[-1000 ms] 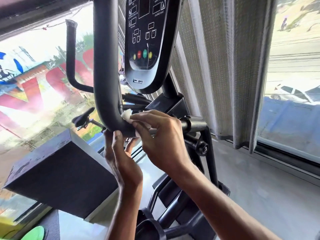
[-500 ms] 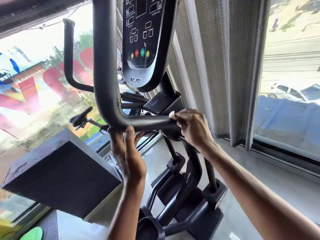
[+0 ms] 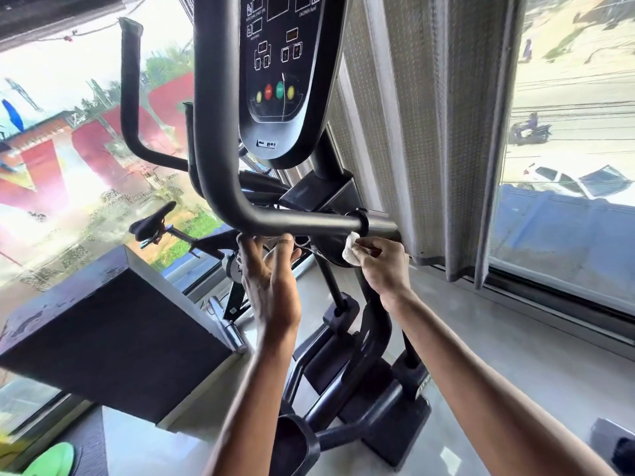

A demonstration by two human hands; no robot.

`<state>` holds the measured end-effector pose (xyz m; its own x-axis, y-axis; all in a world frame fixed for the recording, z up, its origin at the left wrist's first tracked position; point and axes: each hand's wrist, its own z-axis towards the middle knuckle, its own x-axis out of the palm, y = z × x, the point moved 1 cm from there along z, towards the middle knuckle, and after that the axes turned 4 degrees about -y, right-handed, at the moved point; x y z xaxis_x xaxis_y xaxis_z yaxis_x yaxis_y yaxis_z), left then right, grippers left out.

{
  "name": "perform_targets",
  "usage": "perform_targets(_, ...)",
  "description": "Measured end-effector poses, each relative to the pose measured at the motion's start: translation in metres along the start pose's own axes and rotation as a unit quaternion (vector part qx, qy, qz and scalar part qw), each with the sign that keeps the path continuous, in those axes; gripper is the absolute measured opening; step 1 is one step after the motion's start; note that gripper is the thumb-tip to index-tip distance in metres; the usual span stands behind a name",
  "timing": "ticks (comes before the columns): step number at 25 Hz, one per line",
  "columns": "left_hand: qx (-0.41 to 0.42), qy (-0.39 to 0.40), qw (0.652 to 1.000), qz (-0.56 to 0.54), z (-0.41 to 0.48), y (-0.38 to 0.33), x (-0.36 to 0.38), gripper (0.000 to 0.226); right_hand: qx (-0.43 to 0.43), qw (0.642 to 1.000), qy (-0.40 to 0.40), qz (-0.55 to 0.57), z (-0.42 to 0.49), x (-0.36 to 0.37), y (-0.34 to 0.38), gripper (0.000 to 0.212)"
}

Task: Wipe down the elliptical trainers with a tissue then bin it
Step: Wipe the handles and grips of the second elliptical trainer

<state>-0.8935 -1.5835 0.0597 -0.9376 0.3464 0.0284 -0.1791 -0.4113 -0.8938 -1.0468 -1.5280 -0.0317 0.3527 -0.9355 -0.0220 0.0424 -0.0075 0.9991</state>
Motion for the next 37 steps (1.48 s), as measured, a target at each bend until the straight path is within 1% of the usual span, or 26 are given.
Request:
perform_targets(1, 0.0, 0.016, 1.0, 0.016, 0.001, 0.003, -0.004, 0.031, 0.066, 0.992, 0.033, 0.107, -0.008, 0.001, 0.0, 0.007)
perform_targets(2, -0.003, 0.035, 0.999, 0.036, 0.002, 0.008, -0.009, 0.029, 0.107, 0.973, 0.061, 0.193, -0.018, 0.002, 0.001, 0.007)
perform_targets(3, -0.009, 0.057, 0.997, 0.059, 0.003, 0.013, -0.013, 0.03, 0.128, 0.959, 0.077, 0.239, -0.026, 0.002, 0.002, 0.005)
perform_targets(5, -0.027, 0.117, 0.987, 0.106, 0.008, 0.025, -0.022, 0.034, 0.141, 0.948, 0.094, 0.27, -0.041, 0.008, 0.004, 0.005)
perform_targets(6, -0.032, 0.159, 0.979, 0.121, 0.01, 0.031, -0.029, 0.039, 0.136, 0.946, 0.101, 0.276, -0.049, 0.012, 0.007, 0.005)
perform_targets(8, -0.003, 0.252, 0.957, 0.143, 0.016, 0.041, -0.046, 0.046, 0.114, 0.95, 0.111, 0.268, -0.069, 0.023, 0.016, 0.005)
perform_targets(9, 0.02, 0.286, 0.946, 0.15, 0.021, 0.045, -0.057, 0.044, 0.102, 0.953, 0.112, 0.262, -0.079, 0.03, 0.02, 0.005)
perform_targets(11, 0.055, 0.319, 0.934, 0.153, 0.034, 0.05, -0.081, 0.037, 0.08, 0.956, 0.111, 0.261, -0.1, 0.046, 0.028, 0.003)
perform_targets(13, 0.076, 0.315, 0.934, 0.149, 0.045, 0.054, -0.103, 0.028, 0.06, 0.959, 0.12, 0.248, -0.118, 0.06, 0.032, 0.003)
perform_targets(14, 0.073, 0.31, 0.937, 0.14, 0.052, 0.057, -0.115, 0.028, 0.042, 0.967, 0.121, 0.222, -0.127, 0.068, 0.034, 0.005)
perform_targets(16, 0.029, 0.315, 0.942, 0.112, 0.061, 0.061, -0.137, 0.037, -0.01, 0.982, 0.106, 0.153, -0.143, 0.081, 0.038, 0.008)
perform_targets(18, -0.024, 0.316, 0.945, 0.078, 0.067, 0.063, -0.153, 0.037, -0.061, 0.986, 0.1, 0.121, -0.16, 0.088, 0.044, 0.014)
perform_targets(21, -0.025, 0.335, 0.939, 0.073, 0.072, 0.046, -0.172, 0.018, -0.101, 0.984, 0.129, 0.065, -0.18, 0.093, 0.06, 0.024)
perform_targets(22, -0.038, 0.335, 0.939, 0.062, 0.073, 0.04, -0.178, 0.012, -0.107, 0.985, 0.13, 0.04, -0.184, 0.096, 0.064, 0.026)
perform_targets(23, -0.071, 0.333, 0.939, 0.04, 0.073, 0.035, -0.183, 0.012, -0.112, 0.986, 0.125, 0.02, -0.188, 0.1, 0.068, 0.026)
perform_targets(25, -0.168, 0.319, 0.933, -0.02, 0.071, 0.027, -0.192, 0.01, -0.142, 0.985, 0.093, -0.027, -0.195, 0.104, 0.071, 0.022)
perform_targets(27, -0.263, 0.283, 0.92, -0.067, 0.069, 0.021, -0.198, 0.006, -0.195, 0.975, 0.065, -0.087, -0.203, 0.104, 0.069, 0.017)
perform_targets(29, -0.32, 0.245, 0.91, -0.099, 0.067, 0.018, -0.202, 0.003, -0.243, 0.959, 0.073, -0.124, -0.211, 0.101, 0.067, 0.016)
perform_targets(30, -0.326, 0.234, 0.91, -0.104, 0.066, 0.016, -0.204, 0.004, -0.259, 0.952, 0.082, -0.138, -0.216, 0.101, 0.067, 0.015)
perform_targets(31, -0.319, 0.231, 0.913, -0.105, 0.064, 0.014, -0.207, 0.004, -0.262, 0.951, 0.082, -0.143, -0.222, 0.102, 0.069, 0.019)
perform_targets(33, -0.297, 0.241, 0.918, -0.104, 0.058, 0.009, -0.213, 0.002, -0.224, 0.965, 0.055, -0.122, -0.232, 0.106, 0.076, 0.029)
perform_targets(34, -0.288, 0.255, 0.917, -0.103, 0.055, 0.007, -0.215, 0.003, -0.203, 0.973, 0.043, -0.105, -0.234, 0.109, 0.081, 0.029)
perform_targets(37, -0.26, 0.297, 0.915, -0.085, 0.052, 0.003, -0.222, 0.017, -0.166, 0.983, 0.045, -0.058, -0.241, 0.121, 0.087, 0.029)
